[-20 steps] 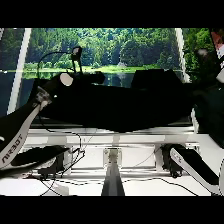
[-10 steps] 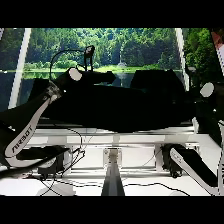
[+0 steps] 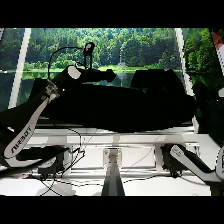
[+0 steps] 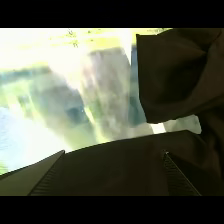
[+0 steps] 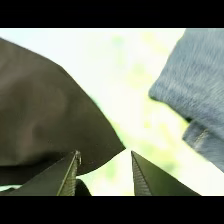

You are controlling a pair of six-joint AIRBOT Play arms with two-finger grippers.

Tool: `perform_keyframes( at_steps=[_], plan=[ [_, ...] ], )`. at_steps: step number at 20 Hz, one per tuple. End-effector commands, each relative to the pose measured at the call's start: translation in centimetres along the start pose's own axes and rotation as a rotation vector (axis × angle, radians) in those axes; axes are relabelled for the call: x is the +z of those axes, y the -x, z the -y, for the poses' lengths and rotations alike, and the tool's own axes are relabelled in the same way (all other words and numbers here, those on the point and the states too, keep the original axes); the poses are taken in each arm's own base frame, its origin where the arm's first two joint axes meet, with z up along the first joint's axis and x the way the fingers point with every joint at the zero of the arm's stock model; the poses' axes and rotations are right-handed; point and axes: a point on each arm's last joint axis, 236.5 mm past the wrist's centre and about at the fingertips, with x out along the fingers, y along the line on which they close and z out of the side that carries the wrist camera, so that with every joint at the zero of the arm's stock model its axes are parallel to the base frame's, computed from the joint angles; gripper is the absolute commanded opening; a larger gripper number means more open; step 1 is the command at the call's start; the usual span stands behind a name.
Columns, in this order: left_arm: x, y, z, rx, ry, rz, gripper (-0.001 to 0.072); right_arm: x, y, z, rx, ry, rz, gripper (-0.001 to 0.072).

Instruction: Fold the clothes and pants, and hang the long-sleeved shirts on hangers.

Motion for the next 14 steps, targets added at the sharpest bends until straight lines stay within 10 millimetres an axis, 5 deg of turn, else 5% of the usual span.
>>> perform_keyframes(
  at_steps=[1, 2, 4, 5, 14],
  plan=[
    [0.1, 0.0, 0.0, 0.0, -0.001, 0.001, 0.07, -1.2, -2.6, -3.5, 0.292, -0.051, -0.1, 0.0372],
    [0.1, 0.0, 0.0, 0.0, -0.002, 0.001, 0.07, -1.3, -3.6, -4.0, 0.322, -0.067, -0.126, 0.0406],
    [0.1, 0.0, 0.0, 0.0, -0.002, 0.001, 0.07, -1.1, -5.4, -4.6, 0.342, -0.096, -0.162, 0.061],
    [0.1, 0.0, 0.0, 0.0, -0.002, 0.001, 0.07, -1.0, -6.2, -4.9, 0.347, -0.099, -0.178, 0.0636],
    [0.3, 0.0, -0.1, 0.004, -0.005, 0.01, 0.07, 2.2, -9.9, -10.2, 0.339, -0.011, -0.141, 0.0552]
  ],
)
